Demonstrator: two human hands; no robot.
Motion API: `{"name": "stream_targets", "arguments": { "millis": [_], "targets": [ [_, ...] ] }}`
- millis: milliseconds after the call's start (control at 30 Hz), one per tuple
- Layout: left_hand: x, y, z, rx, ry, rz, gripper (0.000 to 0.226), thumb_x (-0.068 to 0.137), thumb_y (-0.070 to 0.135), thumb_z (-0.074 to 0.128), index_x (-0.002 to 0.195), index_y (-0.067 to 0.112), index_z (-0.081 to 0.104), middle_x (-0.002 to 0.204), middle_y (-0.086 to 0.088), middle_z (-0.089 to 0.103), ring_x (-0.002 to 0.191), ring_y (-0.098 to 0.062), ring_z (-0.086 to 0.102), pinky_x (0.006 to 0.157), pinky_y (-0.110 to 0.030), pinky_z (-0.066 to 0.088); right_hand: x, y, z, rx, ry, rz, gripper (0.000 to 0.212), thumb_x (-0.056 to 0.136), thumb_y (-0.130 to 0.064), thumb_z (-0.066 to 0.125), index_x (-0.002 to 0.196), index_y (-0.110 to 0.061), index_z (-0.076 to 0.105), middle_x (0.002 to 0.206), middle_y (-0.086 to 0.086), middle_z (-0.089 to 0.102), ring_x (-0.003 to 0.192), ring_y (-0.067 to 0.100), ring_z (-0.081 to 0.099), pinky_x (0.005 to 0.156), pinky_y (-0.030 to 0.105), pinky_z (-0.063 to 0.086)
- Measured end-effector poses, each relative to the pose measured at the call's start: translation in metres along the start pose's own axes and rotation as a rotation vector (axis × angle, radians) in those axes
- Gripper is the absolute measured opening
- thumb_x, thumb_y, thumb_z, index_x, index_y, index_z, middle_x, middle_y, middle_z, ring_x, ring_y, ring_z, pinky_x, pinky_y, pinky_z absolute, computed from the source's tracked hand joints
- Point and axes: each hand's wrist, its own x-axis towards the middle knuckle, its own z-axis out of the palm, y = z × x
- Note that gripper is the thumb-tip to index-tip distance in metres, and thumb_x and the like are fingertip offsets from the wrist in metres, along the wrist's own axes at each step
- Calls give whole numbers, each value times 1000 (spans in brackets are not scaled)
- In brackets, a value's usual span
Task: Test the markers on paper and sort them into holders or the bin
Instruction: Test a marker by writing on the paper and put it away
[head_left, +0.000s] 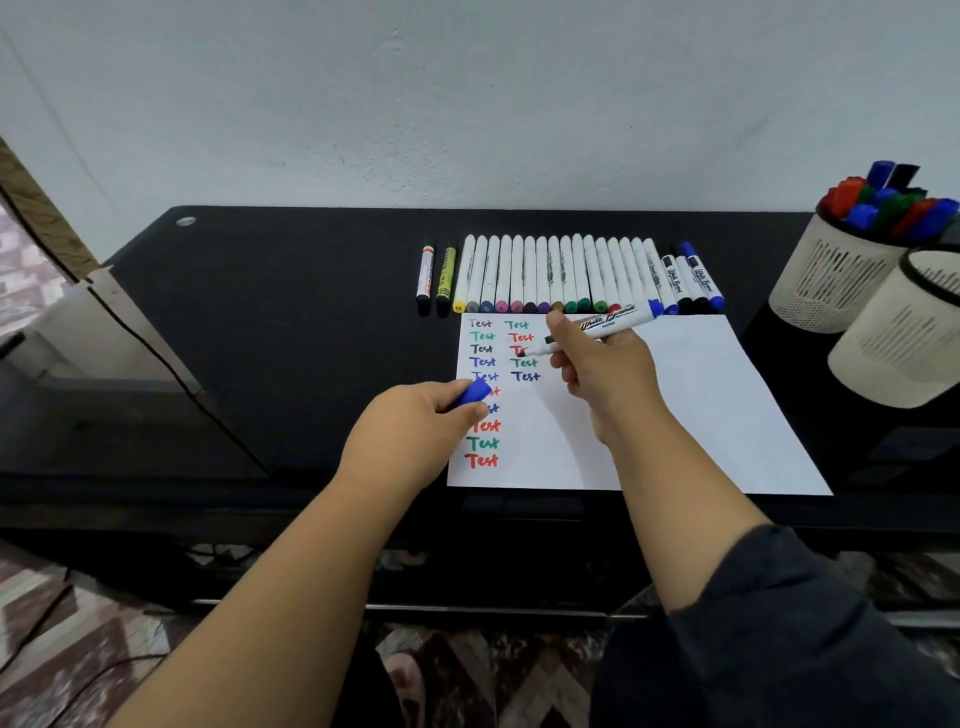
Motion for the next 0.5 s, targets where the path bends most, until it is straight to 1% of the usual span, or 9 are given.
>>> {"name": "stream_targets", "arguments": {
  "millis": [67, 100, 133, 233, 300, 367, 500],
  "targets": [
    [3, -2, 1, 53, 27, 10, 49, 91, 49, 51, 138, 38, 42, 130, 9, 56, 86, -8, 58, 64, -21, 46, 2, 3, -1, -99, 24, -59, 24, 83, -29, 69, 71, -13, 56, 59, -2, 58, 43, 1, 48, 53, 21, 39],
    [4, -2, 1, 70, 45, 20, 49, 92, 49, 50, 138, 39, 41, 131, 9, 55, 89, -8, 58, 65, -21, 46, 2, 3, -2, -141, 38, -81, 25, 83, -28, 68, 70, -13, 51, 58, -1, 57, 41, -1, 47, 52, 20, 38],
    [6, -3, 2, 76, 62, 32, 48, 92, 49, 49, 139, 39, 40, 131, 9, 54, 87, -5, 56, 64, -21, 45, 2, 5, -2, -172, 42, -99, 28, 83, -25, 65, 68, -14, 45, 57, -1, 55, 42, 1, 47, 52, 21, 37],
    [9, -5, 5, 97, 85, 48, 48, 94, 48, 45, 140, 39, 38, 127, 11, 56, 69, 2, 45, 55, -16, 38, 2, 11, 0, -238, 32, -138, 32, 84, -18, 58, 63, -16, 34, 58, 1, 50, 55, 13, 45, 53, 24, 35],
    [13, -6, 6, 107, 80, 39, 48, 94, 49, 44, 141, 38, 37, 127, 11, 56, 65, 2, 43, 53, -16, 36, 3, 15, 2, -266, 19, -154, 32, 84, -18, 58, 64, -16, 34, 63, 8, 48, 61, 17, 43, 56, 26, 33],
    [16, -6, 8, 126, 72, 32, 49, 95, 48, 43, 142, 38, 36, 126, 10, 57, 66, 1, 45, 53, -17, 36, 4, 17, 3, -282, 4, -171, 30, 85, -19, 58, 66, -14, 36, 69, 12, 47, 65, 19, 43, 59, 28, 33],
    [22, -7, 10, 117, 72, 26, 49, 95, 48, 43, 142, 38, 35, 127, 9, 57, 72, -1, 48, 59, -18, 43, 4, 20, 4, -319, -15, -193, 30, 87, -23, 59, 69, -13, 37, 72, 13, 50, 66, 19, 44, 60, 29, 33]
  ]
}}
